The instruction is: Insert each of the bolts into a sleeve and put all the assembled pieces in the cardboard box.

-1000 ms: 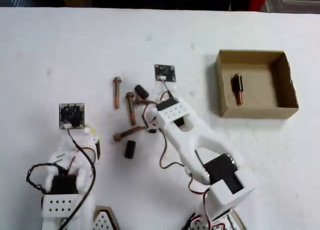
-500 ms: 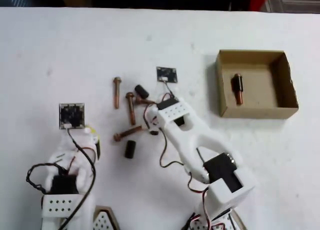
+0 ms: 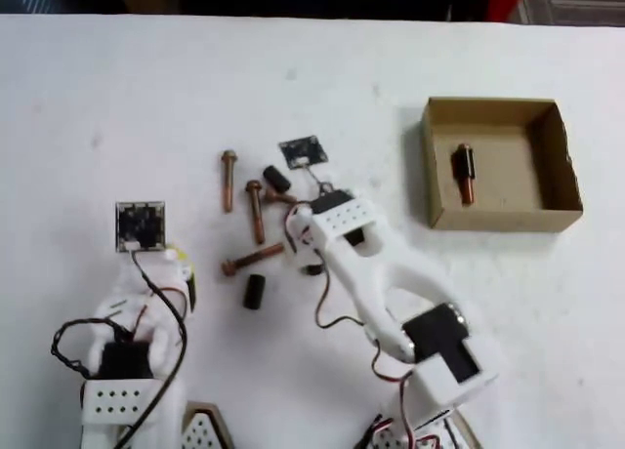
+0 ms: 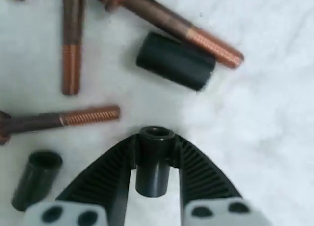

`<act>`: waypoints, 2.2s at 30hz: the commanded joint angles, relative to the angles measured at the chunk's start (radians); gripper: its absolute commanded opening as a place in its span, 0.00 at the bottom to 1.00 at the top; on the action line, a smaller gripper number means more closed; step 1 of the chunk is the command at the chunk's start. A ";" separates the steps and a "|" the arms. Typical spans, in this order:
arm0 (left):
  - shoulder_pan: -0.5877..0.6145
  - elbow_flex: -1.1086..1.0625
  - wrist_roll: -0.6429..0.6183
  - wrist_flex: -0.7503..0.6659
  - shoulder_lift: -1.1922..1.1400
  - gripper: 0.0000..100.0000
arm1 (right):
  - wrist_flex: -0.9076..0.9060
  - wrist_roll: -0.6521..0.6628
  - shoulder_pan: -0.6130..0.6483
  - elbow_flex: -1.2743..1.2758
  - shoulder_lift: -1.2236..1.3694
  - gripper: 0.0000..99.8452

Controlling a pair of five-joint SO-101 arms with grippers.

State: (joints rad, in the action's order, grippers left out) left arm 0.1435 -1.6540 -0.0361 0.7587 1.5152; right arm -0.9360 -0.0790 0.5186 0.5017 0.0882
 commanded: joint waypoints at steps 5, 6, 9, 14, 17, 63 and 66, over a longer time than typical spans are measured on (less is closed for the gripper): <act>0.007 0.012 0.008 -0.023 0.010 0.02 | -0.122 0.281 -0.084 -0.009 -0.283 0.02; 0.007 0.012 0.008 -0.023 0.010 0.02 | -0.139 0.322 -0.088 -0.009 -0.308 0.02; 0.007 0.012 0.008 -0.023 0.010 0.02 | -0.186 0.417 -0.097 -0.009 -0.374 0.02; 0.007 0.011 0.008 -0.023 0.010 0.02 | -0.246 0.534 -0.139 -0.006 -0.440 0.02; 0.007 0.011 0.008 -0.023 0.010 0.02 | -0.243 0.580 -0.171 0.028 -0.440 0.02; 0.007 0.011 0.008 -0.021 0.010 0.02 | 0.056 0.624 -0.189 0.430 -0.440 0.07; 0.007 0.011 0.008 -0.021 0.010 0.02 | 0.056 0.624 -0.188 0.450 -0.438 0.07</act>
State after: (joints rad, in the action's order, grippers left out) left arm 0.1435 -1.6540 -0.0361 0.7587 1.5152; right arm -0.8669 0.5332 0.3207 0.9452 -0.3230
